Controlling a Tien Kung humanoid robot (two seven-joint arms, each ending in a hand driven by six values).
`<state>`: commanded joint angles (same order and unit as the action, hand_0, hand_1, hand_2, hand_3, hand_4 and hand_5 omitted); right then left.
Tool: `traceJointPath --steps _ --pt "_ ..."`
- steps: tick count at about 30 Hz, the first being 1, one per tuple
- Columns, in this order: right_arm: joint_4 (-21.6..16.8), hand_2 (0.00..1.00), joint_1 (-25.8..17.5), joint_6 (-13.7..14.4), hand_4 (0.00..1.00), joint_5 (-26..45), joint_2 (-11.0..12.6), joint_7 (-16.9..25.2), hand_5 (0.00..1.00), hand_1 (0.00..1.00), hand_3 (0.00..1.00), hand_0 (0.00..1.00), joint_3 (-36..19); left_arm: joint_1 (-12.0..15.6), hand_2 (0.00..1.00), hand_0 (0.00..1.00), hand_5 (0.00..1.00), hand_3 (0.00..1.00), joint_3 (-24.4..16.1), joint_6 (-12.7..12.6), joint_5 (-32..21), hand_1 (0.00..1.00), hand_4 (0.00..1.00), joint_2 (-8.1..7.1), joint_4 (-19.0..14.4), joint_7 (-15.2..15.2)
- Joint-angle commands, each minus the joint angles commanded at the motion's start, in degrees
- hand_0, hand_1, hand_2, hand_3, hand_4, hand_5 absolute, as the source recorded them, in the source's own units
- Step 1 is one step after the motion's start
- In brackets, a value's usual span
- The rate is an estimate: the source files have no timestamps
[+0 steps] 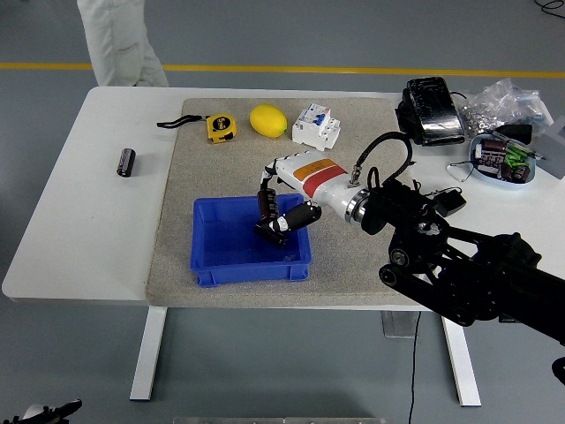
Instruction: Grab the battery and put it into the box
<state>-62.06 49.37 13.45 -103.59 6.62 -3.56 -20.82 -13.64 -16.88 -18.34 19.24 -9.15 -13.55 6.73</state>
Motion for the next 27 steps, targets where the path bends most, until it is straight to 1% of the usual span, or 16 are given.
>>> traceJointPath --steps 4,5,10,12,17,18,19,22,23,24,25,27 --pt "0.20 0.716 -0.28 0.05 0.986 0.00 -0.10 0.25 0.366 0.633 0.609 0.582 -0.08 0.23 0.701 0.684 0.482 0.609 -0.01 0.04 -0.21 0.632 0.626 0.07 0.00 -0.02" --pt "0.25 0.756 -0.33 0.05 0.998 -0.02 -0.16 0.30 0.380 0.681 0.654 0.646 -0.05 0.29 0.702 0.684 0.483 0.609 0.02 0.03 -0.26 0.633 0.627 0.09 -0.01 -0.03" --pt "0.21 0.756 -0.63 0.33 0.998 0.04 -0.42 0.37 0.380 0.681 0.654 0.646 -0.11 0.61 0.702 0.684 0.483 0.609 -0.09 0.05 -0.24 0.633 0.627 0.13 -0.03 0.09" --pt "0.05 0.762 -0.74 0.43 0.998 -0.01 -0.40 0.35 0.392 0.691 0.667 0.665 -0.31 0.75 0.705 0.684 0.481 0.610 -0.11 0.05 -0.29 0.636 0.625 0.14 -0.02 0.09" --pt "-1.13 0.762 -1.37 1.17 0.998 0.18 0.25 0.32 0.392 0.691 0.667 0.665 -2.24 1.02 0.705 0.684 0.481 0.610 -0.34 0.05 -0.07 0.636 0.625 0.19 0.01 0.20" --pt "-1.50 0.764 -1.61 1.58 0.998 0.36 0.48 0.30 0.407 0.697 0.722 0.688 -2.88 1.03 0.706 0.684 0.482 0.610 -0.42 0.07 0.08 0.638 0.627 0.20 0.01 0.25" --pt "-1.87 0.764 -1.90 2.15 0.998 0.64 0.73 0.29 0.407 0.697 0.722 0.688 -3.54 1.04 0.706 0.684 0.482 0.610 -0.48 0.09 0.22 0.638 0.627 0.19 -0.01 0.31" --pt "-3.39 0.764 -3.83 6.01 0.998 5.11 2.10 1.39 0.407 0.697 0.722 0.688 -6.51 1.13 0.706 0.684 0.482 0.610 -0.41 0.15 0.21 0.638 0.627 0.11 -0.02 0.29" --pt "-3.68 0.764 -4.52 7.69 0.998 7.40 2.57 2.31 0.407 0.697 0.722 0.688 -7.52 1.18 0.706 0.684 0.482 0.610 -0.49 0.16 0.31 0.638 0.627 0.11 0.00 0.31" --pt "-3.92 0.772 -5.20 9.29 0.998 9.64 3.11 3.63 0.494 0.723 0.780 0.732 -8.56 1.22 0.703 0.684 0.483 0.610 -0.51 0.17 0.36 0.638 0.627 0.12 0.00 0.30" --pt "-4.13 0.772 -5.78 10.74 0.998 12.25 3.59 5.19 0.494 0.723 0.780 0.732 -9.53 1.25 0.703 0.684 0.483 0.610 -0.50 0.18 0.39 0.638 0.627 0.12 0.00 0.27" --pt "-4.50 0.772 -6.51 12.19 0.998 16.48 4.21 7.59 0.494 0.723 0.780 0.732 -10.64 1.27 0.703 0.684 0.483 0.610 -0.54 0.19 0.43 0.638 0.627 0.12 0.02 0.27"
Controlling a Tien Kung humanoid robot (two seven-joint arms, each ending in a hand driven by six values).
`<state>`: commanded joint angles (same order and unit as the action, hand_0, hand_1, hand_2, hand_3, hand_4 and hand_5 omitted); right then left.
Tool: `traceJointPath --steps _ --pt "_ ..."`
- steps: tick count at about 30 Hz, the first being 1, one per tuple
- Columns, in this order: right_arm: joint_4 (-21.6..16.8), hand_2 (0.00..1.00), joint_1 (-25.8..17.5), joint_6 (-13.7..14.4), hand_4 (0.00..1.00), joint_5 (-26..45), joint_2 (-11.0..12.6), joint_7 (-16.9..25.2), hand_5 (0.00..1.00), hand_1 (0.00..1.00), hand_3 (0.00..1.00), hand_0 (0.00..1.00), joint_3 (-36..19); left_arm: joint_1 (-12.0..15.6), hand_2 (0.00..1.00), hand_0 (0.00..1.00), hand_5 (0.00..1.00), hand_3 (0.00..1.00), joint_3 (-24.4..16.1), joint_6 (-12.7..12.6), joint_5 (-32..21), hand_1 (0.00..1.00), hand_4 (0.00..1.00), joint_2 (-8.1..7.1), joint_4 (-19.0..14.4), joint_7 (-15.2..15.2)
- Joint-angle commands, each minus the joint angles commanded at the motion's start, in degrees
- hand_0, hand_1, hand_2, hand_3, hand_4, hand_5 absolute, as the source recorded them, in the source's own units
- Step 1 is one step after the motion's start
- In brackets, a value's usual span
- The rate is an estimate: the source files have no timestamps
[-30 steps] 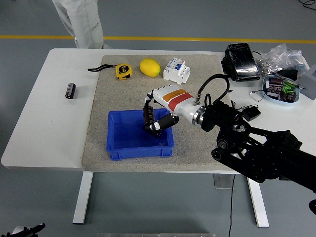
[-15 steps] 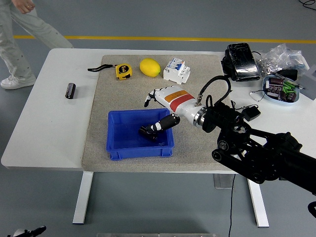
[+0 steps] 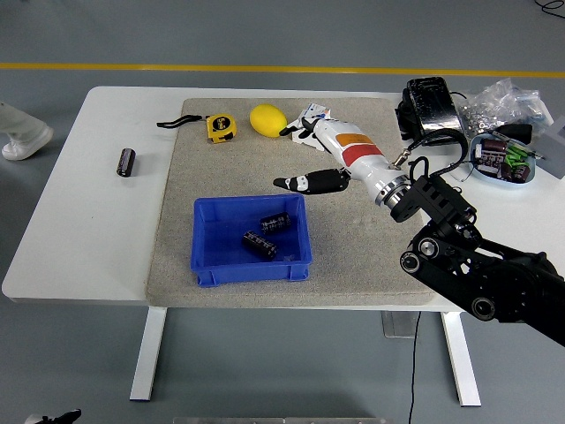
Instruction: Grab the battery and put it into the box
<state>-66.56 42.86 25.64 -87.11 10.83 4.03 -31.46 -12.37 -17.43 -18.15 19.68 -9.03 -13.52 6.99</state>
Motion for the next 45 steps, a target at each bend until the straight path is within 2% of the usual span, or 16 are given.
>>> traceJointPath --steps 2,3,6,8,9,14,15,18,26,31,37,45 --pt "-1.36 0.772 -1.38 1.10 0.998 4.84 1.28 4.39 0.494 0.723 0.780 0.732 -2.02 -0.04 0.703 0.684 0.483 0.610 -0.04 0.03 0.10 0.638 0.627 0.00 0.03 0.05" --pt "-2.02 0.802 -1.95 1.07 0.998 7.45 1.79 6.51 0.651 0.772 0.814 0.785 -2.98 -0.09 0.705 0.684 0.483 0.611 0.01 0.04 0.07 0.637 0.626 0.01 0.03 0.05" --pt "-4.06 0.802 -3.84 -0.84 0.998 14.90 3.63 10.57 0.651 0.772 0.814 0.785 -6.67 -0.26 0.705 0.684 0.483 0.611 0.20 0.05 -0.14 0.637 0.626 0.08 0.08 -0.05" --pt "-4.78 0.802 -4.86 -2.07 0.998 19.37 4.66 11.40 0.651 0.772 0.814 0.785 -8.66 -0.21 0.705 0.684 0.483 0.611 0.20 0.01 -0.21 0.637 0.626 0.16 0.16 -0.12" --pt "-5.05 0.819 -5.38 -2.69 0.998 21.60 5.17 11.59 0.748 0.799 0.830 0.805 -9.77 -0.17 0.703 0.684 0.482 0.610 0.21 -0.01 -0.25 0.637 0.627 0.21 0.20 -0.16" --pt "-5.12 0.819 -7.71 -5.51 0.998 33.52 7.43 8.96 0.748 0.799 0.830 0.805 -15.20 -0.20 0.703 0.684 0.482 0.610 0.18 0.00 -0.16 0.637 0.627 0.33 0.27 -0.17" --pt "-5.04 0.831 -8.06 -5.55 0.998 36.12 7.71 8.05 0.833 0.819 0.833 0.829 -16.19 -0.26 0.705 0.684 0.482 0.610 0.10 0.02 -0.07 0.645 0.627 0.35 0.29 -0.14" --pt "-4.23 0.831 -9.27 -3.83 0.998 42.82 8.12 4.04 0.833 0.819 0.833 0.829 -19.57 -0.25 0.705 0.684 0.482 0.610 0.10 0.09 0.01 0.645 0.627 0.48 0.29 -0.14" --pt "-1.73 0.833 -11.97 -4.03 0.998 44.40 8.06 5.74 0.863 0.824 0.831 0.843 -24.73 -0.04 0.704 0.684 0.484 0.610 -0.11 0.00 0.53 0.651 0.627 0.75 0.39 -0.09" --pt "-0.68 0.833 -13.94 -5.79 0.998 42.21 8.32 6.70 0.875 0.826 0.835 0.841 -28.38 0.09 0.705 0.684 0.483 0.610 -0.18 -0.01 0.63 0.653 0.627 0.73 0.44 -0.10" --pt "0.14 0.833 -15.13 -6.83 0.998 41.37 9.25 6.36 0.890 0.827 0.834 0.841 -30.18 0.34 0.705 0.684 0.482 0.611 -0.23 0.02 0.55 0.654 0.627 0.77 0.46 -0.08" --pt "1.19 0.827 -15.90 -6.48 0.998 41.80 9.54 6.58 0.900 0.824 0.831 0.841 -31.14 0.75 0.708 0.684 0.483 0.611 -0.98 0.11 1.86 0.663 0.628 0.92 0.40 0.37"
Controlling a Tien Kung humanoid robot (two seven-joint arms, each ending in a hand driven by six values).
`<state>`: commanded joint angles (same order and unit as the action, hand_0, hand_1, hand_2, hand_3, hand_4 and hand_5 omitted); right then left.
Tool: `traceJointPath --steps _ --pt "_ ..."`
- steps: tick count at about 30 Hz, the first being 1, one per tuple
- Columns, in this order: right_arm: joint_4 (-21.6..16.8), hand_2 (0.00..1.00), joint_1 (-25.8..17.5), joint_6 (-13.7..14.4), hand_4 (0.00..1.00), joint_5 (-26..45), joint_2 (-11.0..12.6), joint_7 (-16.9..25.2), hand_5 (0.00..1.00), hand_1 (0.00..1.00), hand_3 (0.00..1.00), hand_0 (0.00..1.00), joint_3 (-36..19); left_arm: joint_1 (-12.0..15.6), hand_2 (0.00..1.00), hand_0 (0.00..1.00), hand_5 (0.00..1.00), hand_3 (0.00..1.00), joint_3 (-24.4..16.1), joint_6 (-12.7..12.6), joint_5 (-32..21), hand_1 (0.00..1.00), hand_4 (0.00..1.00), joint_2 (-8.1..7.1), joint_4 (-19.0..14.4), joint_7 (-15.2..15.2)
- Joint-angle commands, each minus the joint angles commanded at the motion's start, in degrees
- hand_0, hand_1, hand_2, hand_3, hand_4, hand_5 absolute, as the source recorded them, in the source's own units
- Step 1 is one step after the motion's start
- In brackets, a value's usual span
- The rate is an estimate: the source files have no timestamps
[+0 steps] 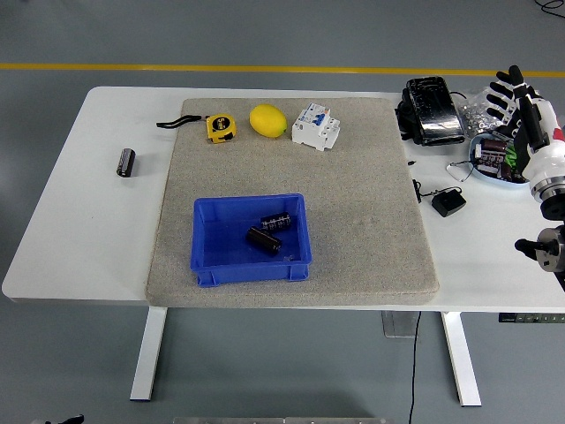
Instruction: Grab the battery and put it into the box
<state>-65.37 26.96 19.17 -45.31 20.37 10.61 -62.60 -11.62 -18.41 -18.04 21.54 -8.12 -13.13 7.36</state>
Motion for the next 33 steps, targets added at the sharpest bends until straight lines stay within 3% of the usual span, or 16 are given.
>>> traceJointPath --steps 33 --pt "0.36 0.824 -0.36 0.22 0.998 0.69 0.91 0.45 0.900 0.822 0.828 0.841 -1.44 -0.13 0.707 0.684 0.486 0.610 -0.23 0.04 0.81 0.671 0.627 -0.04 0.07 -0.15"
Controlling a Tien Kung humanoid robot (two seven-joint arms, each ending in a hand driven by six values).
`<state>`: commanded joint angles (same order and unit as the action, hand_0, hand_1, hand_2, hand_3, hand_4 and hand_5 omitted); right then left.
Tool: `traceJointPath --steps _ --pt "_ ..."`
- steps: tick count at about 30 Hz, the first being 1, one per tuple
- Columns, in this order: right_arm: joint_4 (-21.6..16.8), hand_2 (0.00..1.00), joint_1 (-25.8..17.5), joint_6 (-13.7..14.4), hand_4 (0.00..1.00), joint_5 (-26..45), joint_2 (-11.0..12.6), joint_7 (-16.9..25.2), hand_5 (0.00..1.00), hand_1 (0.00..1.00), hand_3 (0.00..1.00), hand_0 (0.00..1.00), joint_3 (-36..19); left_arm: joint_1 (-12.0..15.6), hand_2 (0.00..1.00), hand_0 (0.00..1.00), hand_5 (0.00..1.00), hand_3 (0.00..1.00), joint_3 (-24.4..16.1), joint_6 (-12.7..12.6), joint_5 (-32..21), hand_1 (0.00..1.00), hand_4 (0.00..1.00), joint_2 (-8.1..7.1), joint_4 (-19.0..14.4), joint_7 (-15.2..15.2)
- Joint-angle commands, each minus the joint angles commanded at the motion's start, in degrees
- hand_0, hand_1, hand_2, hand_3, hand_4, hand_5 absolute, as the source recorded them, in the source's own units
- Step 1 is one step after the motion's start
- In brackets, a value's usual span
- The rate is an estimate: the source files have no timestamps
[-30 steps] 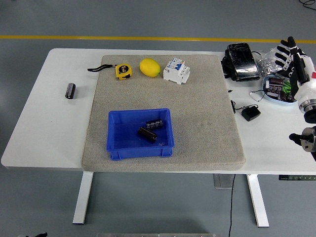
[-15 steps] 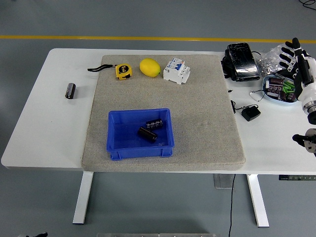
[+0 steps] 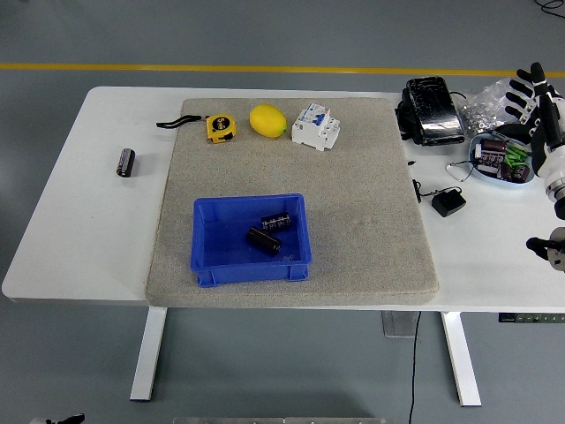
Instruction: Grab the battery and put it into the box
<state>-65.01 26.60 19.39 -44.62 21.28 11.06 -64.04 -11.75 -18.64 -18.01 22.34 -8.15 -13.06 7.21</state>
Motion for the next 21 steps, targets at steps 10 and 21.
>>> traceJointPath --steps 10,21 --pt "-0.15 0.822 -0.62 0.16 0.998 0.54 0.02 0.20 0.898 0.821 0.826 0.840 -0.49 0.05 0.707 0.684 0.485 0.610 0.33 0.12 0.01 0.674 0.627 -0.27 -0.20 0.05" --pt "-0.13 0.822 -0.39 0.22 0.998 0.84 -0.16 0.17 0.894 0.820 0.825 0.839 -1.04 -0.04 0.704 0.684 0.484 0.611 0.23 0.01 0.01 0.662 0.627 -0.65 -0.14 0.07"
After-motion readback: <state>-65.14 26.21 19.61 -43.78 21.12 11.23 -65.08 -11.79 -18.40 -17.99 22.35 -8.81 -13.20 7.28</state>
